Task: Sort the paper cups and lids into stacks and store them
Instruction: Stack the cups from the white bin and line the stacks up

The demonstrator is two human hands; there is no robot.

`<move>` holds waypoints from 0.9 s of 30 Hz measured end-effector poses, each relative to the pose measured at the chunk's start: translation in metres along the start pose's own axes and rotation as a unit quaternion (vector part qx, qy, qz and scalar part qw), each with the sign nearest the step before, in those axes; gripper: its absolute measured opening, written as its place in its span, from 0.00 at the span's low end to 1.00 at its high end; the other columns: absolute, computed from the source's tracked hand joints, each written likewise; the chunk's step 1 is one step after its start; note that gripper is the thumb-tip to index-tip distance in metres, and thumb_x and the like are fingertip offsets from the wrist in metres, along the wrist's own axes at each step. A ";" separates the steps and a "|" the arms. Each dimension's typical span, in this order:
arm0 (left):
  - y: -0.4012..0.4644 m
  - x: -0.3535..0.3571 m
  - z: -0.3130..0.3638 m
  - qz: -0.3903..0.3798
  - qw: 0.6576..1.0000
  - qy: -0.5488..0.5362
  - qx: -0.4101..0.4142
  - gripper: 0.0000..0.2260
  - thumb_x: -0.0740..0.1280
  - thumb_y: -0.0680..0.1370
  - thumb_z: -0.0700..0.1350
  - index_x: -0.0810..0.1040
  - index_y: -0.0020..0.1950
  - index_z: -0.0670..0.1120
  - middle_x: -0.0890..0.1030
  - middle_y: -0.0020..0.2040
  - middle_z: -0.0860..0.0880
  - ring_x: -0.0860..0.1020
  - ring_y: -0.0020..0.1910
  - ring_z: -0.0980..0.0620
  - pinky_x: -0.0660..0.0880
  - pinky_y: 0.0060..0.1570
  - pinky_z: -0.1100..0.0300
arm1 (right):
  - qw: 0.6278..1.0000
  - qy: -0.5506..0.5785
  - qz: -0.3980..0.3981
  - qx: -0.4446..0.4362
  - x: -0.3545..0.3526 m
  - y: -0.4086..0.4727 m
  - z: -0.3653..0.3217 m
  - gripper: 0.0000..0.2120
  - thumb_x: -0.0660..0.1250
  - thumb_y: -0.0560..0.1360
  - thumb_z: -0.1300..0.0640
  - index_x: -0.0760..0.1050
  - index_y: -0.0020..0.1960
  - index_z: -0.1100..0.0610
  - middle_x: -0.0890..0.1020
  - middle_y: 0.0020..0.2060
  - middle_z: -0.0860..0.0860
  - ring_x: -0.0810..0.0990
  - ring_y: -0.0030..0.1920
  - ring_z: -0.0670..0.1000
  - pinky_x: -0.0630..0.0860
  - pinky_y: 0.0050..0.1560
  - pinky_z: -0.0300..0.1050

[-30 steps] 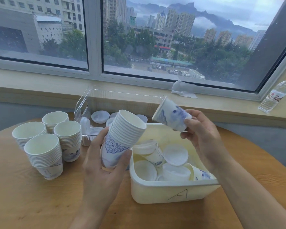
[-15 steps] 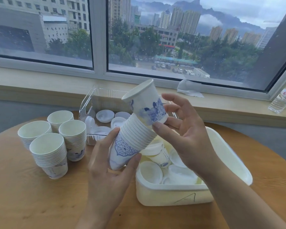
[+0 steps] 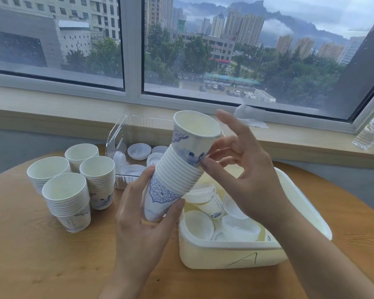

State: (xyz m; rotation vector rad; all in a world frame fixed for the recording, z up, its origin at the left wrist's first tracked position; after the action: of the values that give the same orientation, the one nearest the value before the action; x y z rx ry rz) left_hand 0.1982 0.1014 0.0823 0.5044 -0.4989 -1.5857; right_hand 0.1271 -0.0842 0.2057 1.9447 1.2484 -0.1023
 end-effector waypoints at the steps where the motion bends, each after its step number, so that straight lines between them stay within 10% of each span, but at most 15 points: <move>1: 0.000 0.000 0.001 0.001 1.000 0.000 -0.001 0.33 0.77 0.72 0.58 0.73 0.75 0.54 0.80 0.66 0.52 0.80 0.65 0.44 0.80 0.59 0.39 | 1.000 -0.019 -0.009 -0.006 0.001 -0.001 -0.001 0.30 0.73 0.79 0.52 0.68 0.78 0.45 0.85 0.50 0.43 0.85 0.53 0.48 0.81 0.52 0.40; 9: 0.000 -0.001 0.002 0.002 1.000 0.004 -0.004 0.32 0.76 0.73 0.59 0.72 0.75 0.55 0.80 0.66 0.54 0.80 0.65 0.45 0.80 0.59 0.41 | 0.999 -0.043 -0.017 -0.008 0.009 -0.013 0.014 0.19 0.57 0.87 0.46 0.76 0.75 0.47 0.81 0.52 0.36 0.81 0.54 0.49 0.78 0.51 0.40; 21: -0.001 0.005 0.007 -0.029 0.998 0.047 0.022 0.32 0.73 0.75 0.59 0.72 0.76 0.48 0.78 0.64 0.53 0.79 0.63 0.47 0.75 0.61 0.59 | 0.982 0.129 -0.073 0.114 0.012 -0.011 0.034 0.19 0.74 0.76 0.50 0.79 0.66 0.49 0.82 0.44 0.55 0.79 0.46 0.51 0.81 0.48 0.55; 27: -0.001 0.002 0.002 -0.019 0.999 0.042 0.014 0.32 0.72 0.74 0.60 0.70 0.76 0.55 0.79 0.66 0.55 0.79 0.64 0.50 0.77 0.61 0.57 | 0.985 0.034 -0.129 0.105 -0.010 0.001 0.038 0.20 0.76 0.74 0.49 0.79 0.66 0.47 0.85 0.46 0.50 0.84 0.47 0.52 0.82 0.51 0.54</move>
State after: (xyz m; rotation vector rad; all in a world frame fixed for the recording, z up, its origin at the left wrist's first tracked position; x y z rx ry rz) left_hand 0.1961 0.0993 0.0836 0.6030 -0.4508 -1.5876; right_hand 0.1357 -0.1173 0.1853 1.9662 1.5868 -0.3128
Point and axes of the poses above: each hand's wrist, its own y-axis towards the middle knuckle, its own x-axis out of the palm, z = x × y, the point moved 9 cm from there along y, towards the middle knuckle
